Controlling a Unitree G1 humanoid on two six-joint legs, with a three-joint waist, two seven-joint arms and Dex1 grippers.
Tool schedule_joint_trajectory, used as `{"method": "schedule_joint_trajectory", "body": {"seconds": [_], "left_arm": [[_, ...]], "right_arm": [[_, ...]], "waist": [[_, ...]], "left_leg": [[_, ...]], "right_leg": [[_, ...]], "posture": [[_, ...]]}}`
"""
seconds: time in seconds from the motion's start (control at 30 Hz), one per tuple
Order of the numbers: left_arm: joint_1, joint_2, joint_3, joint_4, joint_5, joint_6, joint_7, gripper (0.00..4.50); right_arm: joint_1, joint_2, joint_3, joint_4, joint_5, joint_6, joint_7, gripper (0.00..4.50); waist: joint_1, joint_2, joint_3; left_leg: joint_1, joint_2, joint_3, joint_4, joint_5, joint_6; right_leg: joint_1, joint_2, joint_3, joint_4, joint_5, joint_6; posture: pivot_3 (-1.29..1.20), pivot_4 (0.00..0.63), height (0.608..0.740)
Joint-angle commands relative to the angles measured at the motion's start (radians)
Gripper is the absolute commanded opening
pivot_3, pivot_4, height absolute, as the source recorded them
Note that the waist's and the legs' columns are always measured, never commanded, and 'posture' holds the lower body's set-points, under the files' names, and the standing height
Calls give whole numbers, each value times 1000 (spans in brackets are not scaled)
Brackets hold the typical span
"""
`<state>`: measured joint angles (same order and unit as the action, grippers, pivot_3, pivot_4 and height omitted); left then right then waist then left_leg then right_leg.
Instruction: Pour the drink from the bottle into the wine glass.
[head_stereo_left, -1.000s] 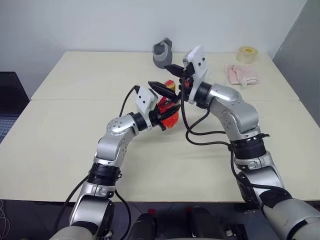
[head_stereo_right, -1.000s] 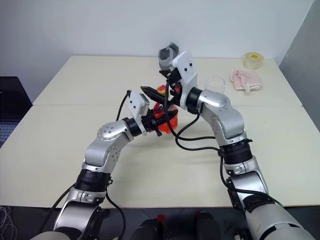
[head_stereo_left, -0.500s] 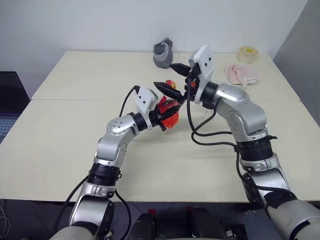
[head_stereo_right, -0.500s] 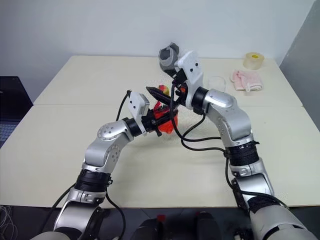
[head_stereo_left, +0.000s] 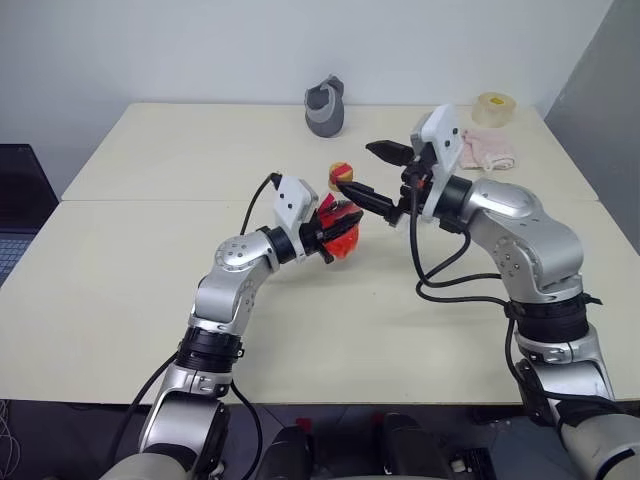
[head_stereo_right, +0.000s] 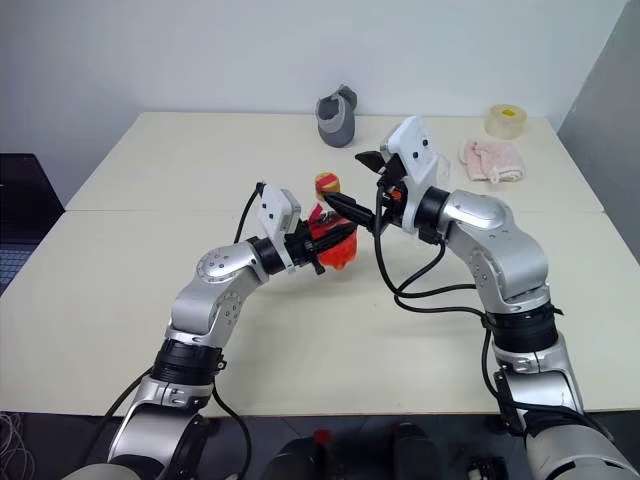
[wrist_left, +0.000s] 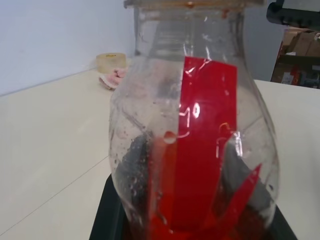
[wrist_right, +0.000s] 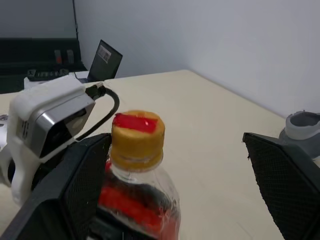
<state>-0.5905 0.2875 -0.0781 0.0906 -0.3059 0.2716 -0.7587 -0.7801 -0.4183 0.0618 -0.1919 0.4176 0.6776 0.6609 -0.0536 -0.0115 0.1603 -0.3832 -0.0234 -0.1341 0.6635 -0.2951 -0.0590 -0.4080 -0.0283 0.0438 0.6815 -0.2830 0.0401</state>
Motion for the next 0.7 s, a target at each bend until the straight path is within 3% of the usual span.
{"method": "schedule_joint_trajectory", "body": {"seconds": [0.03, 0.37, 0.7], "left_arm": [[-11, -2, 13, -33, -9, -38, -10, 1033], [-15, -3, 15, -24, -7, -42, -12, 1033], [-13, -6, 15, -32, -7, -37, -6, 1033]], "right_arm": [[1, -30, -45, -32, 23, 17, 8, 4500], [-19, 27, -46, -80, 165, 112, 37, 4500], [-96, 136, -16, 3, 136, 79, -33, 4500]], "waist": [[1, 0, 0], [0, 0, 0], [-1, 0, 0]], "left_leg": [[0, 0, 0, 0, 0, 0], [0, 0, 0, 0, 0, 0], [0, 0, 0, 0, 0, 0]], "right_leg": [[0, 0, 0, 0, 0, 0], [0, 0, 0, 0, 0, 0], [0, 0, 0, 0, 0, 0]], "posture": [[0, 150, 740], [0, 150, 740], [0, 150, 740]]}}
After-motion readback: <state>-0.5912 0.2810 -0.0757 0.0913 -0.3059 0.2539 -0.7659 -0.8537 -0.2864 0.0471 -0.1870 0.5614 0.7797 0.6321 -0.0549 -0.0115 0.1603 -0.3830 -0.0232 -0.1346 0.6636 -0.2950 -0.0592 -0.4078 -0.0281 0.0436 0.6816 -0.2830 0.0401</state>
